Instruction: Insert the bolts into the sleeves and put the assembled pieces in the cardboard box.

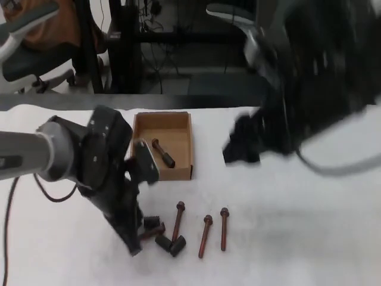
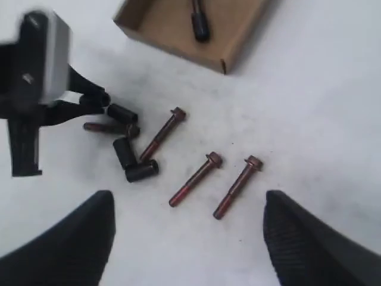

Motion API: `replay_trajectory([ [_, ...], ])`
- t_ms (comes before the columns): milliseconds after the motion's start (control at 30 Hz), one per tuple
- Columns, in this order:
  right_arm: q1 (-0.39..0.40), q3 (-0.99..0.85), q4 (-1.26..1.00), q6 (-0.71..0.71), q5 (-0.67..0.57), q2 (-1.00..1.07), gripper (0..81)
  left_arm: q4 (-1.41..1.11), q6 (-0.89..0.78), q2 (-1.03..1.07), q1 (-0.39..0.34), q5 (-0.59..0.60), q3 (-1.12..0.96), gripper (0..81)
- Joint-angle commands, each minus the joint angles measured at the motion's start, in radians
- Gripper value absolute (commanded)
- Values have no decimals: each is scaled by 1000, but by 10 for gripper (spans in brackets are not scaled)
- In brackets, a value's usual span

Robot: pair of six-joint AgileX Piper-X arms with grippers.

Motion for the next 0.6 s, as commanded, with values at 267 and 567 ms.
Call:
replay_trajectory([
  [267, 47, 96, -164, 156, 135, 180, 554, -219, -329, -667, 2, 110, 279, 18],
  [567, 46, 7, -170, 185, 193, 424, 582, -218, -399, -1251, 2, 95, 344, 18],
])
